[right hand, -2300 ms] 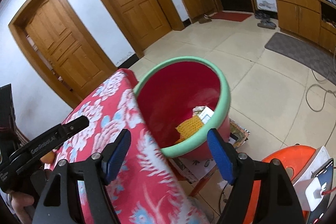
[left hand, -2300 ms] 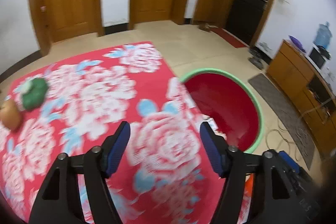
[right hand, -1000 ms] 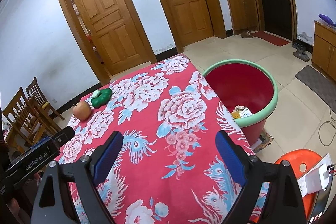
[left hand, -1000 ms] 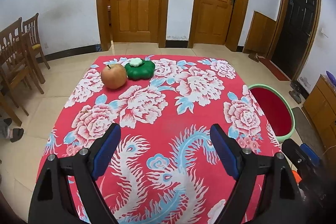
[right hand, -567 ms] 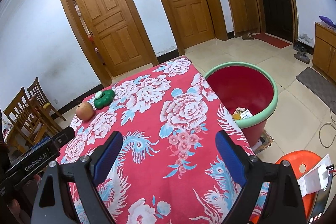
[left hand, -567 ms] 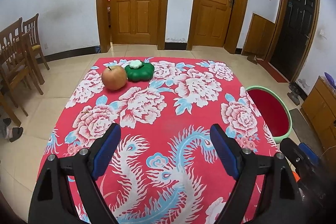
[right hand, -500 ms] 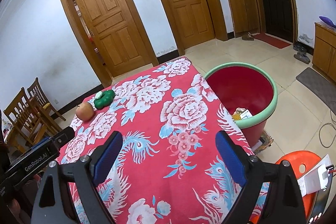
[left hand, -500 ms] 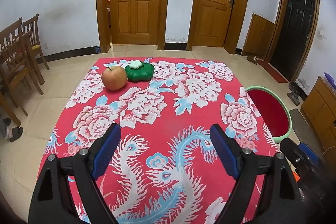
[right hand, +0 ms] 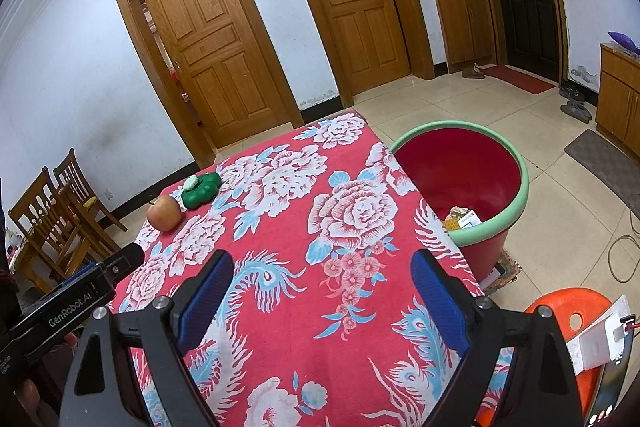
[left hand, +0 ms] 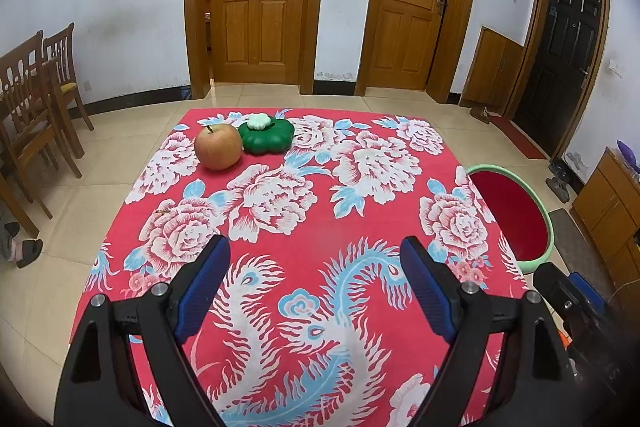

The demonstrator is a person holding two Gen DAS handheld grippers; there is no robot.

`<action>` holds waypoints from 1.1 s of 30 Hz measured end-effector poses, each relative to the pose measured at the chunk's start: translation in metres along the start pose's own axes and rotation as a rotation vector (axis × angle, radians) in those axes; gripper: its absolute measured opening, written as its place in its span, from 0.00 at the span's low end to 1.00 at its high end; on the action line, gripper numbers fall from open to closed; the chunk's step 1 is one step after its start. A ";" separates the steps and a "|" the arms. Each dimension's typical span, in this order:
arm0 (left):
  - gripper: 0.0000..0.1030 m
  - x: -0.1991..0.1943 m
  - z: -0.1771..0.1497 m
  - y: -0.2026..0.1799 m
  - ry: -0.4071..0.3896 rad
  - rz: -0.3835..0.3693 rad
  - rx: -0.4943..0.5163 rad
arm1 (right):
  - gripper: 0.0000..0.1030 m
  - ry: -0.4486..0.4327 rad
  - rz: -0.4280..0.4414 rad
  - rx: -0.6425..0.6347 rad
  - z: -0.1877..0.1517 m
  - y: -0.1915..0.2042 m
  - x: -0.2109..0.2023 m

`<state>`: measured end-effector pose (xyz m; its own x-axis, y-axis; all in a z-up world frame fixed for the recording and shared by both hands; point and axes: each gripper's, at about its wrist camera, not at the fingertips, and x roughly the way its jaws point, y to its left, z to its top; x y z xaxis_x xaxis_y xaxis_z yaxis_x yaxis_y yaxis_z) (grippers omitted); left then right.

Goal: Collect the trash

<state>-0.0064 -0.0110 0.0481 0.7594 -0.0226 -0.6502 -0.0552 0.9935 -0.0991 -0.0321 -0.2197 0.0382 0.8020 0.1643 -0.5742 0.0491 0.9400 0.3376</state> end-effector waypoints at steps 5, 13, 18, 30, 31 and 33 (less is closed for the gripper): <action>0.83 -0.001 0.001 0.001 -0.001 0.002 -0.004 | 0.89 -0.001 0.000 -0.001 0.000 0.000 0.000; 0.83 -0.001 0.001 0.001 -0.002 0.001 -0.002 | 0.90 -0.003 0.000 -0.002 0.000 0.001 -0.001; 0.83 -0.001 0.000 0.001 -0.002 0.002 -0.002 | 0.90 -0.003 0.000 -0.002 -0.001 0.001 -0.001; 0.83 -0.001 0.000 0.001 -0.002 0.001 -0.002 | 0.90 -0.004 0.001 -0.002 -0.001 0.002 -0.001; 0.83 -0.001 0.001 0.002 -0.002 0.001 -0.001 | 0.90 -0.004 0.001 -0.002 -0.001 0.002 -0.001; 0.83 -0.001 0.000 0.002 -0.001 0.000 -0.003 | 0.90 -0.004 0.001 -0.002 -0.001 0.002 -0.001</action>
<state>-0.0071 -0.0093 0.0491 0.7604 -0.0223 -0.6491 -0.0571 0.9932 -0.1010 -0.0335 -0.2177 0.0387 0.8046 0.1641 -0.5707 0.0469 0.9405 0.3366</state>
